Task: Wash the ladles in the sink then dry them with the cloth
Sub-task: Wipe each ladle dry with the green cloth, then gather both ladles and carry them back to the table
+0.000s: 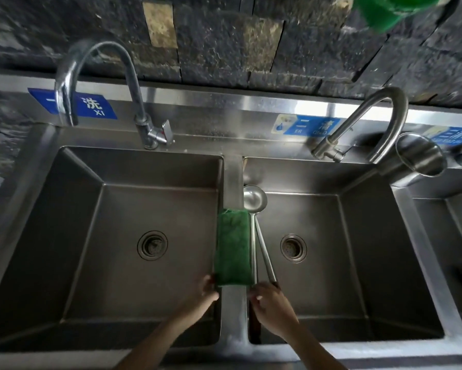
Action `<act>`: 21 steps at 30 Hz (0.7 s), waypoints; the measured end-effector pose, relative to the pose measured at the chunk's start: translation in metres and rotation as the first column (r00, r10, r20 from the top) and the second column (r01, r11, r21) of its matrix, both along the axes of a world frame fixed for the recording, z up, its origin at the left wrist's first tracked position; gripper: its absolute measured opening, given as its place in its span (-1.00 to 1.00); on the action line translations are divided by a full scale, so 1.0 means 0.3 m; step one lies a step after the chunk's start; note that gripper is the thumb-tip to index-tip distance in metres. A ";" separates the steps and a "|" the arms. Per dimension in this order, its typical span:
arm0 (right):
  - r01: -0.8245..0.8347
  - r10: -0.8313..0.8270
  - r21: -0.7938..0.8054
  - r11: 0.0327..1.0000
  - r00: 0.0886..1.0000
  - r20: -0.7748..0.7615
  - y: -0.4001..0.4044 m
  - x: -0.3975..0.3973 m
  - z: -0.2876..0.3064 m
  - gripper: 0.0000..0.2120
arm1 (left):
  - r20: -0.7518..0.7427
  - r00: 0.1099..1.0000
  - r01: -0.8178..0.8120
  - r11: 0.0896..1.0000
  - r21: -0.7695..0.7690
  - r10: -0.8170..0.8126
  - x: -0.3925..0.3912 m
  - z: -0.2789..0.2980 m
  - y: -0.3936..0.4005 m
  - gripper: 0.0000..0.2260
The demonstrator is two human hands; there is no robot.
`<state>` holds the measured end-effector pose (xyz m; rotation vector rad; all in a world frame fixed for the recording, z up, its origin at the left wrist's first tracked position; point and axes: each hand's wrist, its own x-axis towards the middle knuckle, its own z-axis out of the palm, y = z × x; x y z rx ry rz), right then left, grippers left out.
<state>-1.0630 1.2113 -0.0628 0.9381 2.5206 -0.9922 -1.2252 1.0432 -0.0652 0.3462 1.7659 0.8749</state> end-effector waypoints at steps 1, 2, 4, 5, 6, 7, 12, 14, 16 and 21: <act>0.010 -0.010 0.006 1.000 1.000 0.028 -0.006 -0.010 -0.007 -0.80 | 0.006 0.998 -0.060 0.998 -0.005 0.060 0.008 -0.002 0.019 -0.74; 0.058 -0.059 0.020 0.998 0.997 0.047 -0.007 -0.020 -0.009 -0.81 | -0.022 0.995 -0.093 0.995 -0.020 0.093 0.008 -0.007 0.032 -0.73; 0.205 -0.208 0.055 0.977 0.977 0.038 0.012 -0.052 0.001 -0.82 | -0.109 0.989 -0.100 0.994 -0.031 0.097 -0.014 0.005 0.046 -0.61; 0.272 -0.275 0.077 0.959 0.961 0.020 0.025 -0.073 0.008 -0.84 | -0.150 0.985 -0.087 0.996 -0.012 0.084 -0.031 0.014 0.052 -0.60; 0.324 -0.326 0.096 0.941 0.945 0.009 0.038 -0.097 0.021 -0.86 | -0.212 0.976 -0.054 0.999 0.000 0.053 -0.045 0.019 0.058 -0.60; 0.368 -0.371 0.102 0.924 0.929 0.010 0.050 -0.121 0.031 -0.87 | -0.299 0.954 -0.016 1.000 0.001 0.015 -0.063 0.031 0.072 -0.61; 0.452 -0.457 0.105 0.886 0.888 0.037 0.102 -0.151 0.025 -0.84 | -0.705 0.710 0.118 0.987 0.108 -0.008 -0.073 0.099 0.187 -0.73; 0.455 -0.461 0.096 0.885 0.886 0.052 0.148 -0.121 -0.008 -0.80 | -0.591 0.806 0.171 0.968 0.184 -0.030 -0.032 0.141 0.270 -0.78; 0.484 -0.486 0.051 0.874 0.865 0.125 0.193 -0.079 -0.047 -0.70 | -0.430 0.898 0.192 0.960 0.204 -0.088 0.015 0.161 0.356 -0.77; 0.644 -0.567 -0.266 0.717 0.761 0.315 0.261 -0.012 -0.133 -0.66 | -0.038 0.990 0.134 0.991 -0.032 -0.135 0.082 0.102 0.557 -0.60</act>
